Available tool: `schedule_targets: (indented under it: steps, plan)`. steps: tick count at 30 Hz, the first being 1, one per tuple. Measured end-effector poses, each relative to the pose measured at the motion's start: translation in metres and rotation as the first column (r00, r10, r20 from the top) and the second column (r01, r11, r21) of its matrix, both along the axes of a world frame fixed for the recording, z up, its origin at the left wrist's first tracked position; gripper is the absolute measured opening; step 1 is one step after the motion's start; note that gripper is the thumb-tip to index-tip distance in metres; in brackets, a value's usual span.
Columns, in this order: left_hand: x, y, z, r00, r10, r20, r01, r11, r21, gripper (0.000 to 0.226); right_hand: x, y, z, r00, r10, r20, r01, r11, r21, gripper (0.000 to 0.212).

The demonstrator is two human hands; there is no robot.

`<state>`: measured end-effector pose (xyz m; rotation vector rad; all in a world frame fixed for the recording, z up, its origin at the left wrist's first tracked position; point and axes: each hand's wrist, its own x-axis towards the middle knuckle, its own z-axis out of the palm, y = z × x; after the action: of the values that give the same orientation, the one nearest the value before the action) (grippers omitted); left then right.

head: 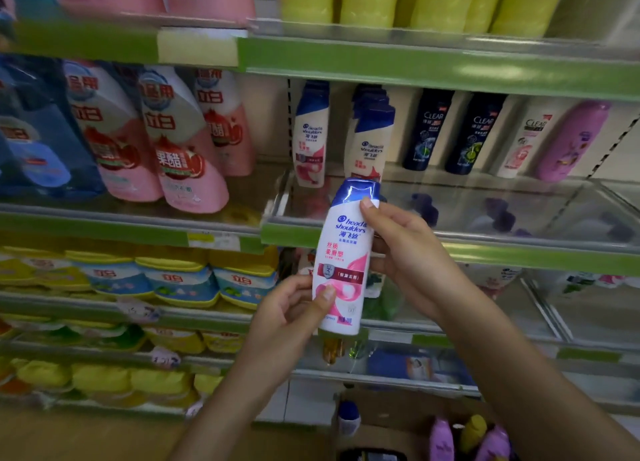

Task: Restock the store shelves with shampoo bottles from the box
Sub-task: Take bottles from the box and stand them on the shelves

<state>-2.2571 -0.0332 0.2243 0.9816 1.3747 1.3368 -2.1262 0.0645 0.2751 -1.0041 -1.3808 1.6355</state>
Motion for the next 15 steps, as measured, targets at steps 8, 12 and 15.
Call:
schedule_targets:
  steps: [8, 12, 15]
  plan:
    - [-0.060, 0.035, 0.008, 0.998, -0.062, -0.007, 0.062, 0.998, 0.005, 0.030, -0.054, 0.025, 0.007, 0.997, -0.075, -0.010, 0.076, 0.994, 0.077, 0.029]
    - [-0.076, 0.053, 0.012, 0.995, -0.105, 0.001, 0.104, 0.994, 0.031, 0.021, -0.068, 0.036, 0.013, 0.993, -0.117, -0.003, 0.117, 0.986, 0.115, 0.031]
    - [-0.086, 0.067, 0.016, 0.992, -0.127, 0.001, 0.127, 0.990, 0.066, 0.020, -0.077, 0.045, 0.020, 0.991, -0.131, -0.006, 0.131, 0.982, 0.139, 0.033]
